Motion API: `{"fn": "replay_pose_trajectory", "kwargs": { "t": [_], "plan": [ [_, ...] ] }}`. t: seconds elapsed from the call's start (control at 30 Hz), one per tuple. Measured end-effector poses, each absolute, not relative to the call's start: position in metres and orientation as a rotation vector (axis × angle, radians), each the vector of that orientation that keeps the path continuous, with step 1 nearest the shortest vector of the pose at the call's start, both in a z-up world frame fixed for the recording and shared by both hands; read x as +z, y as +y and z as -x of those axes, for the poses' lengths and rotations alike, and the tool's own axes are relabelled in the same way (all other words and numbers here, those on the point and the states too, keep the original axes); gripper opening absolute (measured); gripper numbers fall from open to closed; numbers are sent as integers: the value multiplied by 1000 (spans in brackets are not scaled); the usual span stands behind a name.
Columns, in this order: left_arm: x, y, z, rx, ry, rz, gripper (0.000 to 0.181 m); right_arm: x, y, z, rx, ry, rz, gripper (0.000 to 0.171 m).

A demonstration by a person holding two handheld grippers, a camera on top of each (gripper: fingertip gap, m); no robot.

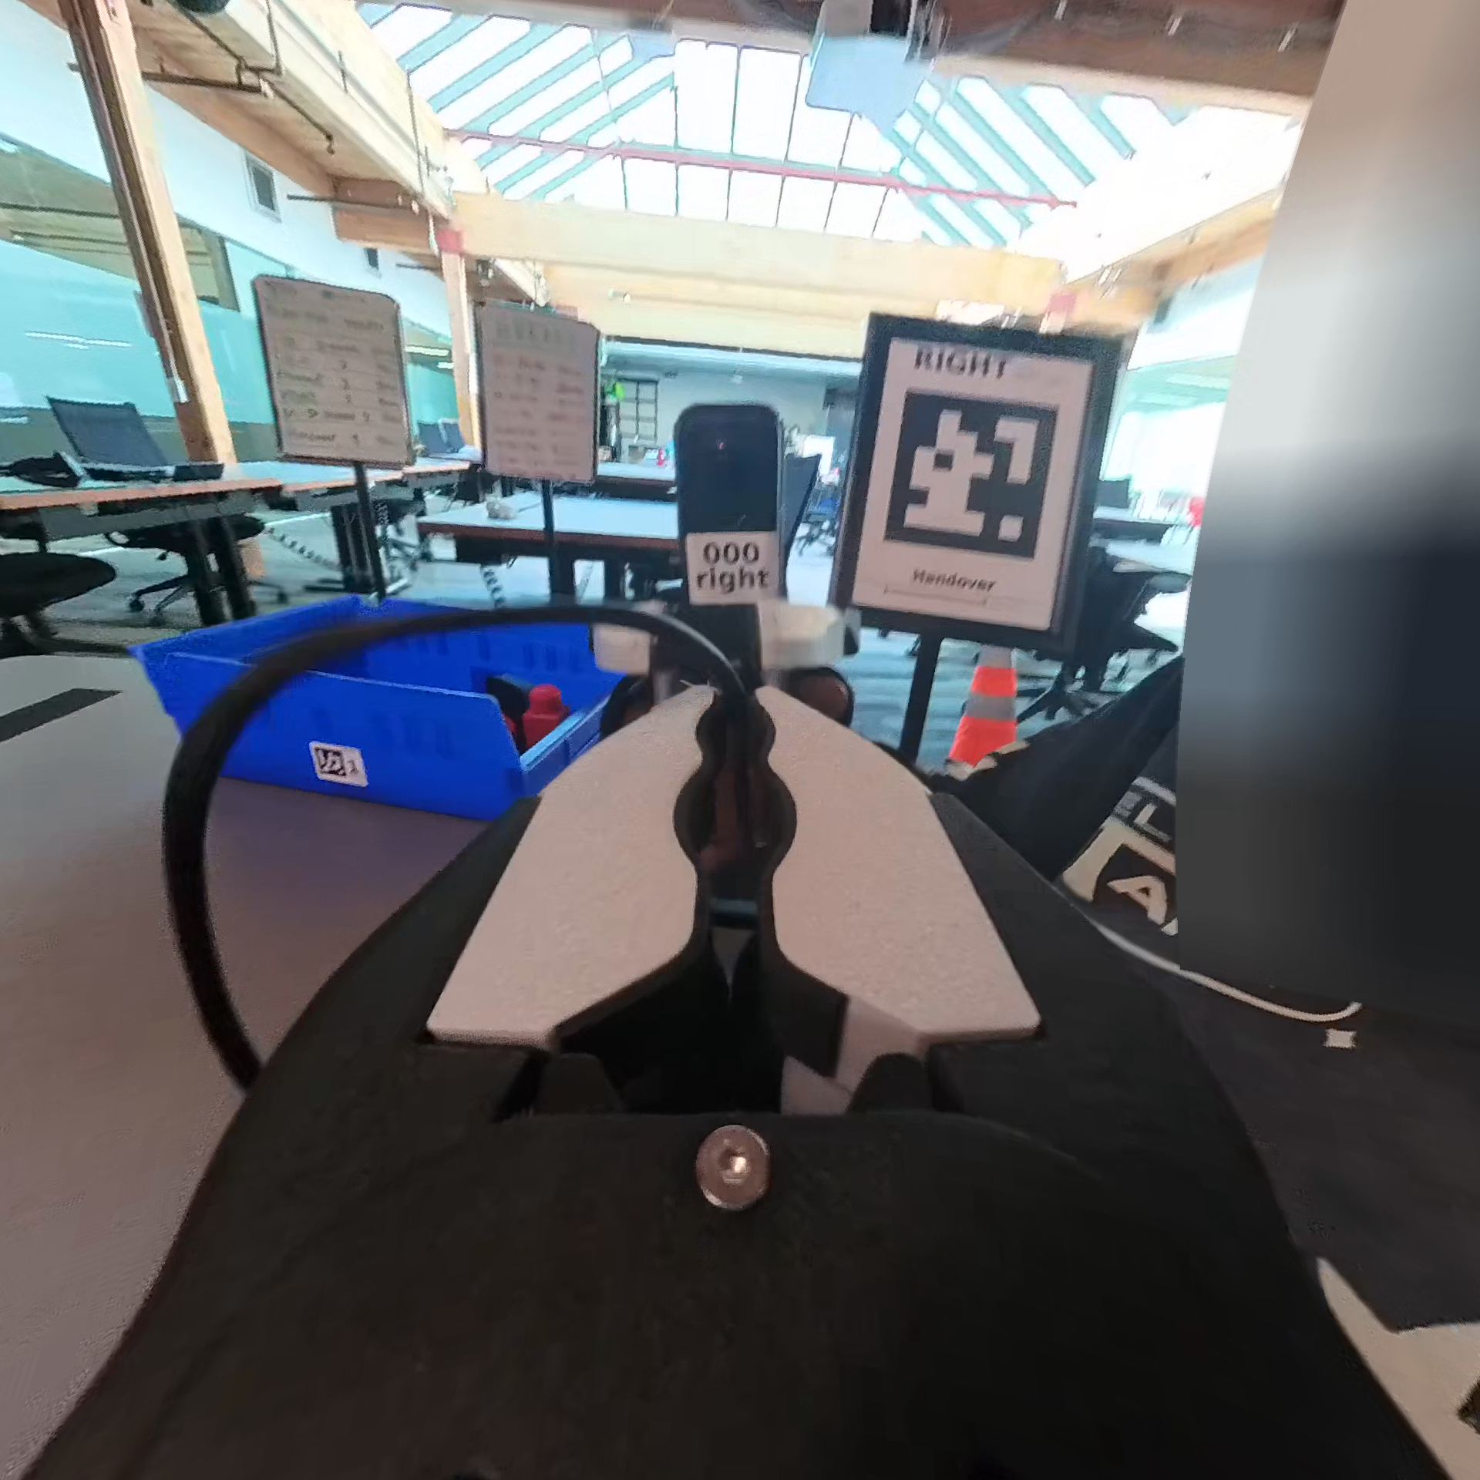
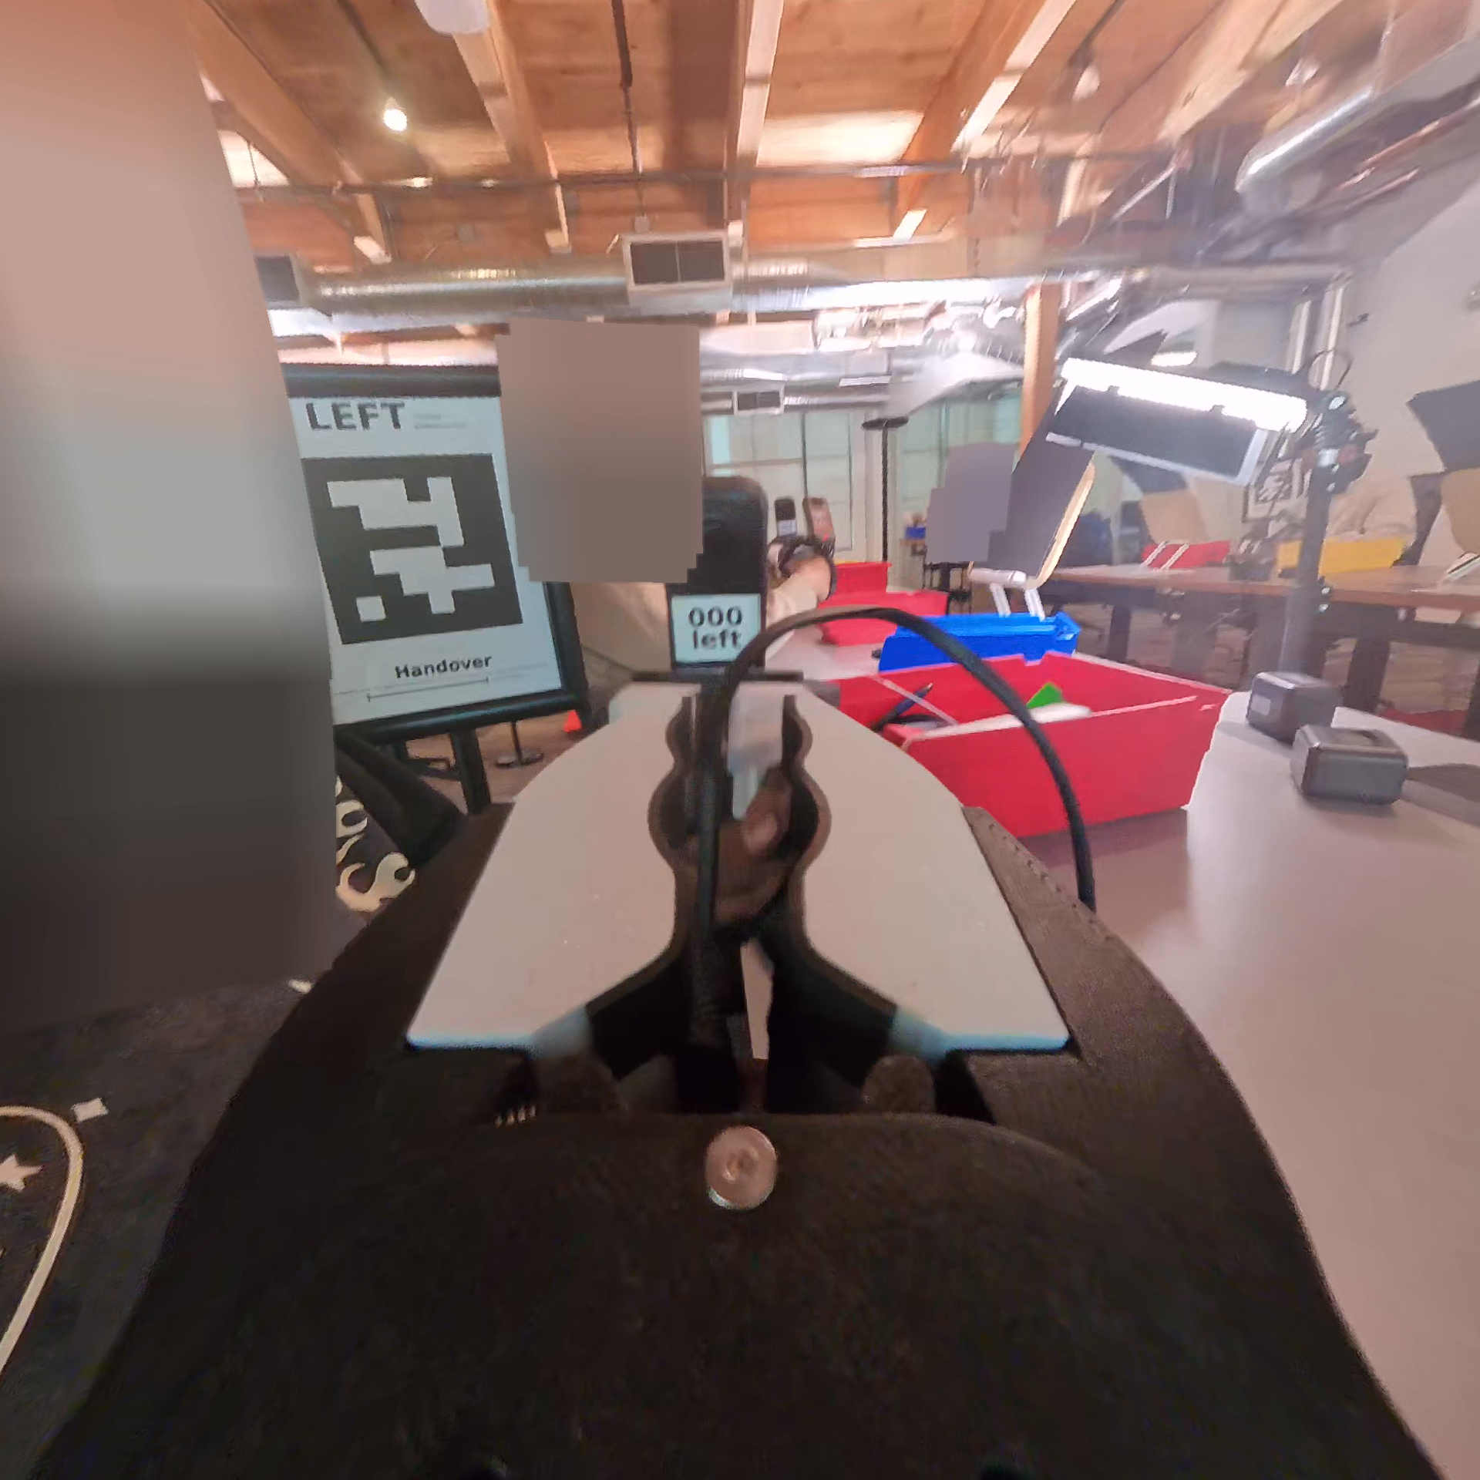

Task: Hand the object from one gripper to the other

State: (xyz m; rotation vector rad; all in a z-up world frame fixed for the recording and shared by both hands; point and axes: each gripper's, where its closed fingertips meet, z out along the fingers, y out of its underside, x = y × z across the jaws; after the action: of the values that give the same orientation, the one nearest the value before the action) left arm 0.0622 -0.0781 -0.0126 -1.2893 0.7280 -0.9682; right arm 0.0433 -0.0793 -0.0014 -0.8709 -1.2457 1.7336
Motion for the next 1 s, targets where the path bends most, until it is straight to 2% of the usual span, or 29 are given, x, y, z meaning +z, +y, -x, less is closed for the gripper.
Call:
{"fn": "replay_pose_trajectory", "kwargs": {
  "t": [0.17,0.4,0.47,0.5,0.7,0.8,1.0],
  "plan": [
    [-7,-80,-54,-990,718,1270,4,-9,-84,-43,1814,-1317,898,27],
    [5,-86,-43,-1037,686,1224,5,-28,-95,-41,1826,-1474,921,26],
    [6,-87,-41,-1042,684,1220,5,-37,-107,-42,1825,-1575,907,19],
    [6,-87,-42,-1046,690,1220,4,-40,-109,-41,1807,-1603,905,7],
    [4,-82,-42,-1018,667,1237,15,-36,-111,-44,1804,-1617,918,5],
    [3,-79,-40,-1009,651,1250,26,-25,-105,-44,1810,-1525,891,5],
    [-21,-75,-56,-960,742,1369,34,1,-82,-47,1798,-1266,847,5]
  ]
}}
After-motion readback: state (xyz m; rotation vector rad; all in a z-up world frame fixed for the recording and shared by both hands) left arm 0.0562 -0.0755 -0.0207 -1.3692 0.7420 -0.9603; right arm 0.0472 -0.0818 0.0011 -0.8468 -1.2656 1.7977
